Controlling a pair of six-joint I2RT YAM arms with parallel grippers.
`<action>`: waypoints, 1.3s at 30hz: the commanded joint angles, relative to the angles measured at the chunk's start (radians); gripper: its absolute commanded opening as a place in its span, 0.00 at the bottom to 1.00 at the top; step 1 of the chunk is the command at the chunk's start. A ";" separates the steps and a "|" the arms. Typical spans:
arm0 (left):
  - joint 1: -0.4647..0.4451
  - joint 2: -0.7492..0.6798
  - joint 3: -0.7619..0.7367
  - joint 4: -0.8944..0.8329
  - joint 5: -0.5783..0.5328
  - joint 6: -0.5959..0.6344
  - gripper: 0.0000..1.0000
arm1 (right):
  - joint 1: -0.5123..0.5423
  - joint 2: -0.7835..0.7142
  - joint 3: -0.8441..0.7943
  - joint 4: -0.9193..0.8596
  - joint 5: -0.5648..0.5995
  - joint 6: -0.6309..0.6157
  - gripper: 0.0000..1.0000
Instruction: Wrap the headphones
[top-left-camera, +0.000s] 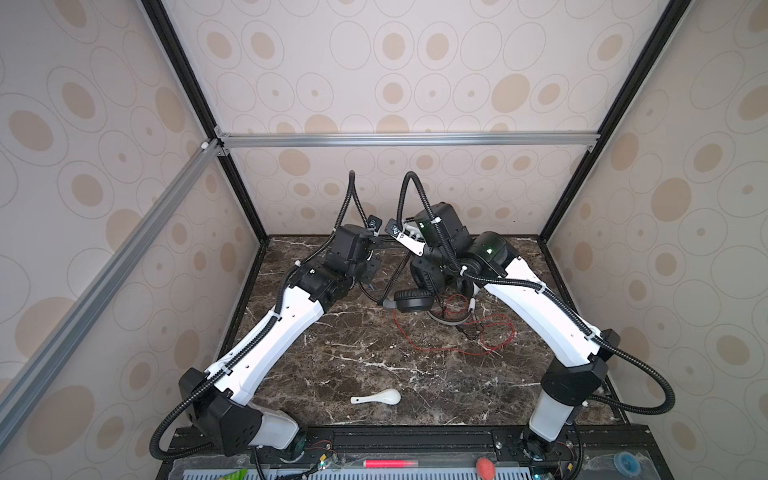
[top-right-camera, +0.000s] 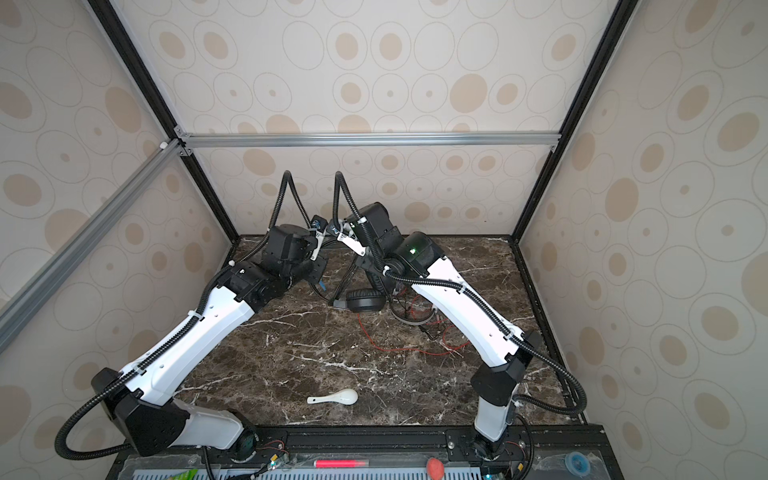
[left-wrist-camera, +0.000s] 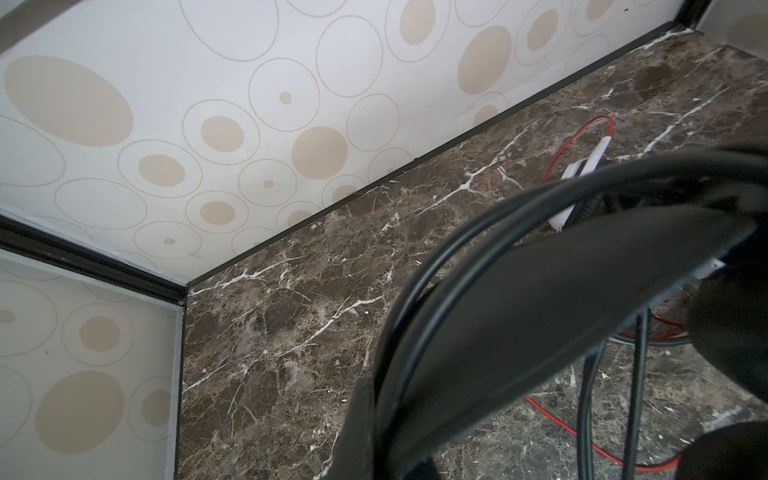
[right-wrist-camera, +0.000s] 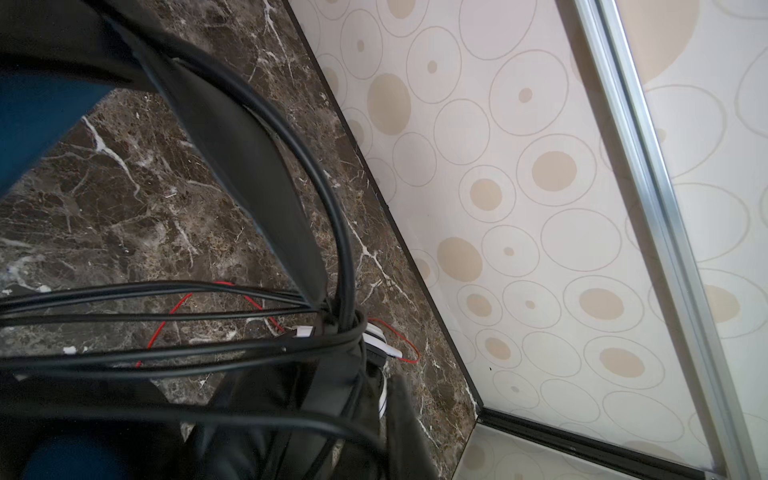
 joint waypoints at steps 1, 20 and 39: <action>-0.002 -0.047 -0.024 -0.025 0.059 0.058 0.00 | -0.028 -0.054 -0.019 0.038 0.054 0.035 0.06; 0.000 -0.107 -0.062 0.014 0.192 0.083 0.00 | -0.054 -0.104 -0.139 0.044 0.034 0.084 0.18; 0.025 -0.070 0.079 -0.060 0.239 -0.058 0.00 | -0.258 -0.231 -0.300 0.202 -0.190 0.368 0.58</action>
